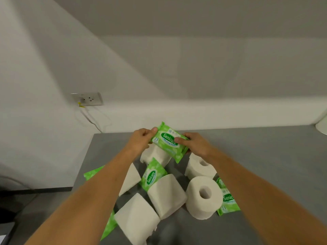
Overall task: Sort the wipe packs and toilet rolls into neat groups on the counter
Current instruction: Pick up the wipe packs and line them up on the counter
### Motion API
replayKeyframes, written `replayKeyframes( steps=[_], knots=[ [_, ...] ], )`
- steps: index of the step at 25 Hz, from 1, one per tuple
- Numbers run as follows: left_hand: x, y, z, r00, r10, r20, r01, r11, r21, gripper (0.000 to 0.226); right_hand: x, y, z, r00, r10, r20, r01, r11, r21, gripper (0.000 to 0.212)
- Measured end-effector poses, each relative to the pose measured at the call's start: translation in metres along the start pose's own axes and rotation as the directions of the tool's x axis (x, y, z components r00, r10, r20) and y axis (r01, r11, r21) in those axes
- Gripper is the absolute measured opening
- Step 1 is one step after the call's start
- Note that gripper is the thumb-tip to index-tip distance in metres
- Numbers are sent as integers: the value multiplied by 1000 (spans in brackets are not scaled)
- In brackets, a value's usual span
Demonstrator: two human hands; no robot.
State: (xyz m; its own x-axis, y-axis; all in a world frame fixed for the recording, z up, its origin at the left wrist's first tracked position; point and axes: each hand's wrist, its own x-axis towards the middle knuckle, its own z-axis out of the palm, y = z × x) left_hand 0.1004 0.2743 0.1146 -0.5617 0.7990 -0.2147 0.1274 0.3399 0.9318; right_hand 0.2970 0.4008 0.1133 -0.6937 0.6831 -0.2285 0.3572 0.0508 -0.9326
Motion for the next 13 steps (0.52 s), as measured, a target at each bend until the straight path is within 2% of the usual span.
replayKeyframes(
  steps=[3, 7, 13],
  knots=[
    [9, -3, 16, 997, -16, -70, 18, 999, 29, 47, 17, 17, -37, 992, 48, -120, -36, 995, 98, 28],
    [20, -6, 28, 994, -52, -96, 55, 998, 29, 47, 54, 43, -75, 940, 167, -299, -124, 980, 156, 30],
    [45, -6, 42, 991, -71, -110, 77, 996, 53, 42, 110, 93, -109, 851, 369, -374, -270, 917, 293, 22]
  ],
)
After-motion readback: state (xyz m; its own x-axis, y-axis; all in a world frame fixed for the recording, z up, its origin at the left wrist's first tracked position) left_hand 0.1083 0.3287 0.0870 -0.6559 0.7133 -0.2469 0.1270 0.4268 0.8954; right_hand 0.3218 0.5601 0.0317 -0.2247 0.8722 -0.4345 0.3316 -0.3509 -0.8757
